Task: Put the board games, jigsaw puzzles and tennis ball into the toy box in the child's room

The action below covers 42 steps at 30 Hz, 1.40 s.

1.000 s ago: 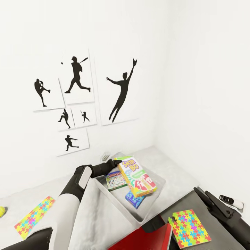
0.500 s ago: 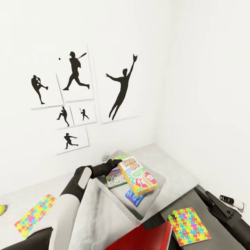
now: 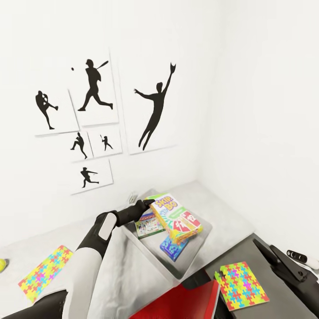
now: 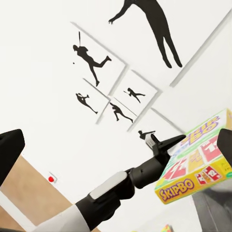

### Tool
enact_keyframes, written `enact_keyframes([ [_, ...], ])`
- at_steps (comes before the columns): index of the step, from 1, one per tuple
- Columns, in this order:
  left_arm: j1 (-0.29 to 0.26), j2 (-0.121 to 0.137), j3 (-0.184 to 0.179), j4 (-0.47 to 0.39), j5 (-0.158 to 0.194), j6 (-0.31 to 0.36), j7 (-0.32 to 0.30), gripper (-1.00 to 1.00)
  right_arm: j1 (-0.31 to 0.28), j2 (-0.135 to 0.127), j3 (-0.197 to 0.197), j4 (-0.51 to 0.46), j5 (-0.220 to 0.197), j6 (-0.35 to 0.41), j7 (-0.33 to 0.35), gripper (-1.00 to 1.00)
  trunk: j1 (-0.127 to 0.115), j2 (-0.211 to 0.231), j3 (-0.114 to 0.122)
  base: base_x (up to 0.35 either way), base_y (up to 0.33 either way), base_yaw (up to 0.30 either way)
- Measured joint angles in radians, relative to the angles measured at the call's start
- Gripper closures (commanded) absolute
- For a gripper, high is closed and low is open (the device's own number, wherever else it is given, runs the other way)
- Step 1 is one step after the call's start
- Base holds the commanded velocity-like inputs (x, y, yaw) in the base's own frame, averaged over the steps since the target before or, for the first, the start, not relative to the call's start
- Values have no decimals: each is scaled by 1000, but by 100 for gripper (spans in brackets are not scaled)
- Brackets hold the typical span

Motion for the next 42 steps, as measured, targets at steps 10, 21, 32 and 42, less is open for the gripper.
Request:
enact_keyframes([
  [10, 0, 0, -3, 0, -1, -49, 0, 100, 0, 0, -2, 0, -1, 0, 6, -100, 0, 0, -16, 0, 0, 0],
  [21, 0, 0, -6, 4, -2, -52, 0, 100, 0, 0, -4, 0, -1, 8, 7, -100, 0, 0, -34, 0, 0, 0],
  [32, 0, 0, -8, 6, -6, -54, 0, 100, 0, 0, -10, 0, 0, 15, 7, -100, 0, 0, -53, 0, 0, 0],
  [42, 0, 0, -10, 7, -10, -55, 2, 100, 0, 0, -10, 0, 1, 15, 7, -100, 0, 0, -69, 0, 0, 0],
])
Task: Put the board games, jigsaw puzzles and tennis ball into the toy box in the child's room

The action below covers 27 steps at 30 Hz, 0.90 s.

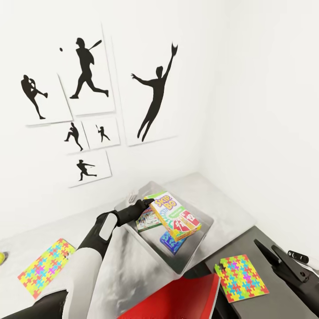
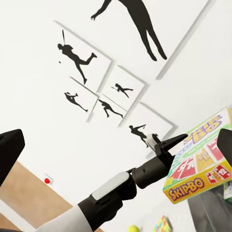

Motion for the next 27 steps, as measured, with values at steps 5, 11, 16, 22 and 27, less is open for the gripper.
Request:
enact_keyframes([
  [5, 0, 0, -2, 0, 0, -1, 0, 100, 0, 0, 0, 0, 1, 0, 0, -100, 0, 0, -8, 0, 0, 0],
  [11, 0, 0, -4, 0, 0, 0, 0, 100, 1, 1, 0, 0, 2, -3, 1, -100, 0, 0, -11, 0, 0, 0],
  [16, 0, 0, -4, 0, -1, -2, 0, 100, 1, 1, -5, 0, 3, -6, 3, -100, 0, 0, -11, 0, 0, 0],
  [22, 0, 0, -4, 0, -1, -2, 0, 100, 2, 2, -6, 0, 3, -6, 3, -100, 0, 0, -11, 0, 0, 0],
  [27, 0, 0, -5, 0, -2, -2, 1, -100, 2, 2, -6, 1, 3, -6, 3, -100, 0, 0, -11, 0, 0, 0],
])
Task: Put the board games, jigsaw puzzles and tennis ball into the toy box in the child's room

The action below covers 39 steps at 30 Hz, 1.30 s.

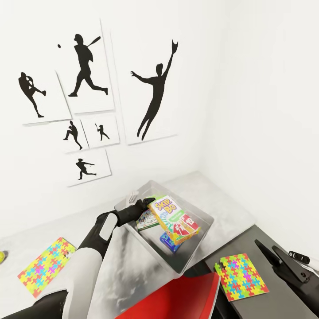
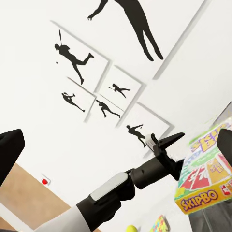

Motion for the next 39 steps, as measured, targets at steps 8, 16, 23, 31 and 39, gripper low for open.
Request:
enact_keyframes([
  [8, 0, 0, 3, 0, -3, 8, -3, -100, 0, 0, 0, 0, 0, 0, 0, -100, 0, 0, 0, 0, 0, 0],
  [16, 0, 69, 13, -18, 9, 78, -17, -100, 0, 0, 0, -1, 1, -1, 0, -100, 0, 0, 0, 0, 0, 0],
  [23, 0, 158, 16, -123, 45, 304, -58, -100, 0, 0, 0, 0, 0, -1, 0, -100, 0, 0, 0, 0, 0, 0],
  [31, 7, 362, 11, -269, 77, 392, -183, -100, 0, 0, 0, -1, 1, -2, 0, -100, 0, 0, 0, 0, 0, 0],
  [39, 49, 601, 4, -286, 76, 393, -430, -100, 0, 0, 1, -1, 2, -5, 0, -100, 0, 0, 0, 0, 0, 0],
])
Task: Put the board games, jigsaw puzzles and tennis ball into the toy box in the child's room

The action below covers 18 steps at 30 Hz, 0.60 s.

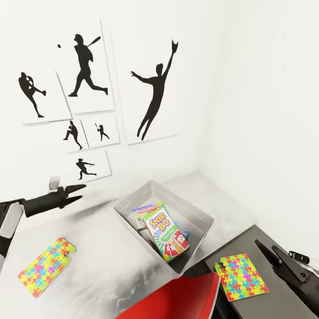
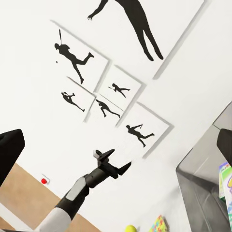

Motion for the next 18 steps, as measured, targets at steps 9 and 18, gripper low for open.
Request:
enact_keyframes([
  [9, 220, 175, -1, 0, -20, -2, -245, -100, 0, 2, 2, 0, 18, -12, 0, -100, 0, 0, 0, 0, 0, 0],
  [18, 351, 201, 0, -5, -23, -51, -390, -100, 0, 5, 2, 0, 40, -23, -1, -100, 0, 0, 0, 0, 0, 0],
])
